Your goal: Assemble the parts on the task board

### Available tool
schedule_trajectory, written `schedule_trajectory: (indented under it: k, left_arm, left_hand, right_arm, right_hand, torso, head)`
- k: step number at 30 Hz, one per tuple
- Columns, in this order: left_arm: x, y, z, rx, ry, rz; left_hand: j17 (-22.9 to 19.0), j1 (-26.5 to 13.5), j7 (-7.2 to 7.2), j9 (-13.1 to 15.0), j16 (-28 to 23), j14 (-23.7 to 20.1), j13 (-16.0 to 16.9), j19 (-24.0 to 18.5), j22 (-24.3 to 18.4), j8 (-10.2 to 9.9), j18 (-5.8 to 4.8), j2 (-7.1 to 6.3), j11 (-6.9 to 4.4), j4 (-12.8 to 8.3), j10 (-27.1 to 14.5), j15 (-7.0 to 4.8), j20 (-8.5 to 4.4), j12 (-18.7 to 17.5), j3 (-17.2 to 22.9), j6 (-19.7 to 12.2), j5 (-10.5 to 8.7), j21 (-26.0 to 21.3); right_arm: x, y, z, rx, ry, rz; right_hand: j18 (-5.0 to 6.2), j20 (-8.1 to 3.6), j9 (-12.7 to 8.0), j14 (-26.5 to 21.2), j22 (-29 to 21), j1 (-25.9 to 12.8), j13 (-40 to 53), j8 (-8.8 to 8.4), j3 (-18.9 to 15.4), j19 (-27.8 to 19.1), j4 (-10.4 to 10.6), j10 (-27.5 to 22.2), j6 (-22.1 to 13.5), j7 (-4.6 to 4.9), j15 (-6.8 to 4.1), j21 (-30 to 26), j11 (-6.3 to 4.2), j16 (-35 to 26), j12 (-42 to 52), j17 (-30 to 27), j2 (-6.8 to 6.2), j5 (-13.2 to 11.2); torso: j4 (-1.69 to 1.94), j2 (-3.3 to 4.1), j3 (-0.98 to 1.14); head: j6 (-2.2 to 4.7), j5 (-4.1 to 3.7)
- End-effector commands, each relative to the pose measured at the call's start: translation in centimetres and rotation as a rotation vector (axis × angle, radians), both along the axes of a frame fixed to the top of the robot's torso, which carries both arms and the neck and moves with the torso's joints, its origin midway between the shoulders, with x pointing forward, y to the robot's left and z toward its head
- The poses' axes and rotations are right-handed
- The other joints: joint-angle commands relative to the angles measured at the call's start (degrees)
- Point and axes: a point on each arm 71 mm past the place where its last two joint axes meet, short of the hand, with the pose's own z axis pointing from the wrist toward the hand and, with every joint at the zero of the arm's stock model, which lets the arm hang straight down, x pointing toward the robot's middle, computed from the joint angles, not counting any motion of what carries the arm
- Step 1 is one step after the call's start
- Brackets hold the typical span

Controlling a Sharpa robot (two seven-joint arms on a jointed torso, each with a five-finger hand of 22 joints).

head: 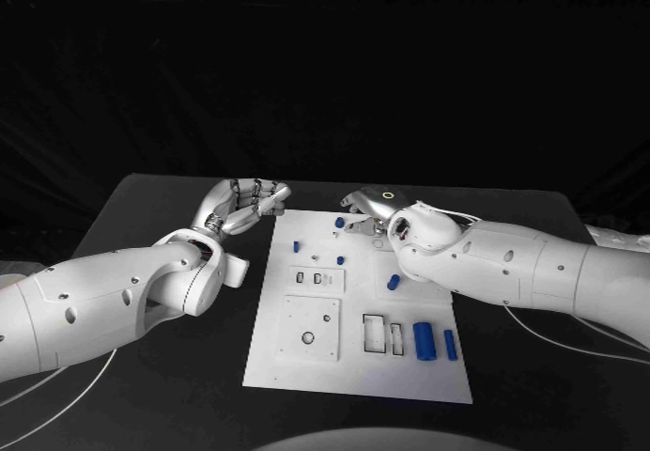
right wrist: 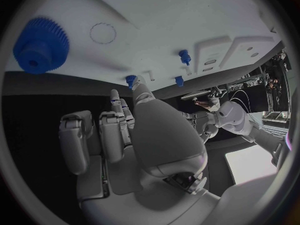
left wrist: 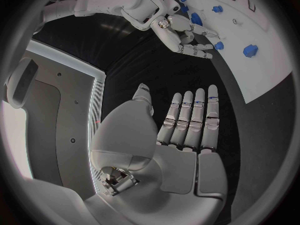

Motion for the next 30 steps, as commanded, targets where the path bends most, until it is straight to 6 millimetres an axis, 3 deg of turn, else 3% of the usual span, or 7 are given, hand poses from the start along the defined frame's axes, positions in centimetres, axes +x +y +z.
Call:
schedule_trajectory:
  k: [1, 9, 12, 16, 19, 23, 30]
  left_arm:
    - [0.2, -0.4, 0.2, -0.002, -0.017, -0.012]
    - [0.6, -0.9, 0.0, 0.000, -0.021, -0.017]
    - [0.8, -1.0, 0.0, 0.001, -0.023, -0.018]
    - [0.9, -1.1, -0.1, 0.002, -0.024, -0.019]
    - [1.0, -1.1, -0.2, 0.003, -0.026, -0.019]
    - [1.0, -0.8, -0.2, 0.003, -0.031, -0.017]
    - [1.0, -0.4, -0.2, 0.006, -0.032, -0.008]
  left_hand:
    - [0.06, 0.13, 0.78, 0.09, -0.23, -0.33, -0.02, 0.07, -0.07, 0.21, 0.64, 0.21, 0.24, -0.04, 0.33, 0.07, 0.05, -0.36, -0.38, 0.02, 0.23, -0.19]
    - [0.09, 0.19, 0.78, 0.11, -0.24, -0.36, -0.02, 0.05, -0.10, 0.22, 0.64, 0.26, 0.25, -0.04, 0.34, 0.07, 0.06, -0.37, -0.42, 0.01, 0.26, -0.23]
    - [0.09, 0.19, 0.78, 0.11, -0.24, -0.36, -0.02, 0.05, -0.10, 0.22, 0.64, 0.26, 0.25, -0.04, 0.34, 0.07, 0.06, -0.37, -0.42, 0.01, 0.26, -0.23]
    - [0.11, 0.24, 0.78, 0.12, -0.25, -0.37, -0.02, 0.04, -0.12, 0.22, 0.64, 0.32, 0.25, -0.03, 0.35, 0.08, 0.07, -0.39, -0.43, -0.01, 0.30, -0.25]
    - [0.11, 0.26, 0.79, 0.12, -0.25, -0.38, -0.02, 0.04, -0.12, 0.22, 0.64, 0.33, 0.25, -0.04, 0.35, 0.08, 0.07, -0.39, -0.43, -0.01, 0.31, -0.26]
    - [0.16, 0.40, 0.78, 0.15, -0.25, -0.37, -0.02, 0.05, -0.16, 0.26, 0.65, 0.44, 0.24, -0.06, 0.38, 0.08, 0.08, -0.40, -0.44, -0.01, 0.38, -0.29]
    - [0.16, 0.40, 0.78, 0.15, -0.25, -0.37, -0.02, 0.05, -0.16, 0.26, 0.65, 0.44, 0.24, -0.06, 0.38, 0.08, 0.08, -0.40, -0.44, -0.01, 0.38, -0.29]
  right_arm:
    - [-0.4, -1.2, 2.3, 0.177, -0.044, -0.009]
    - [-1.5, -6.2, 5.5, 0.348, 0.092, -0.082]
    - [-2.1, -8.1, 5.8, 0.326, 0.125, -0.090]
    - [-2.4, -9.9, 5.1, 0.260, 0.150, -0.100]
    - [-2.5, -10.8, 4.3, 0.204, 0.154, -0.104]
    - [-2.5, -11.4, 3.2, 0.138, 0.162, -0.109]
    - [-2.4, -11.5, 1.5, 0.065, 0.178, -0.112]
  right_hand:
    - [-0.49, 0.12, 0.27, 4.08, 13.96, -1.19, 0.07, 0.56, -0.26, 5.07, 0.47, 0.50, 1.83, 0.21, -0.01, -0.30, -0.13, -0.29, 0.29, 4.68, 0.10, -0.27]
    - [-0.15, 0.40, 0.65, 4.02, 12.77, -3.10, -0.07, 1.45, -0.22, 4.10, 1.48, 0.02, 4.75, 0.33, 0.42, -0.91, 0.36, -0.35, -0.07, 4.50, 1.10, -0.21]
    - [-0.10, -0.06, 0.37, 4.06, 12.66, -3.26, -0.16, 0.79, -0.29, 4.02, 1.38, -2.10, 4.19, 0.09, -0.43, -0.99, 0.17, -0.30, -0.25, 4.72, 0.89, -0.22]
    - [-0.05, -0.47, 0.10, 4.11, 12.45, -3.10, -0.13, 0.13, -0.36, 3.85, 1.15, -3.96, 3.58, 0.43, -0.56, -1.12, 0.32, -0.25, -0.22, 4.98, 0.51, -0.25]
    - [-0.05, -0.30, -0.17, 4.18, 12.42, -2.89, -0.11, -0.51, -0.36, 3.83, 0.97, -5.02, 2.58, 1.03, -0.24, -1.15, 0.73, -0.16, -0.19, 5.33, 0.26, -0.27]
    - [-0.03, -0.19, -0.18, 4.21, 12.34, -2.67, -0.08, -0.55, -0.32, 3.77, 0.84, -5.21, 2.48, 1.16, -0.07, -1.19, 0.80, -0.11, -0.12, 5.50, 0.17, -0.28]
    - [0.01, -0.11, -0.16, 4.24, 12.24, -1.85, 0.00, -0.51, -0.02, 3.69, 0.37, -5.06, 2.62, 0.69, -0.26, -1.26, 0.52, -0.06, 0.08, 5.68, 0.15, -0.30]
  torso:
    - [-0.11, -0.15, 0.06]
    - [-0.31, -0.42, 0.00]
    - [-0.52, -0.57, 0.04]
    - [-0.86, -0.75, 0.24]
    - [-0.92, -0.96, 0.34]
    - [-1.08, -1.13, 0.45]
    - [-1.05, -1.14, 0.41]
  head:
    - [0.12, -0.34]
    - [0.24, -1.85]
    - [0.12, -2.39]
    - [0.24, -2.81]
    - [0.31, -3.28]
    - [0.33, -3.49]
    - [0.17, -3.30]
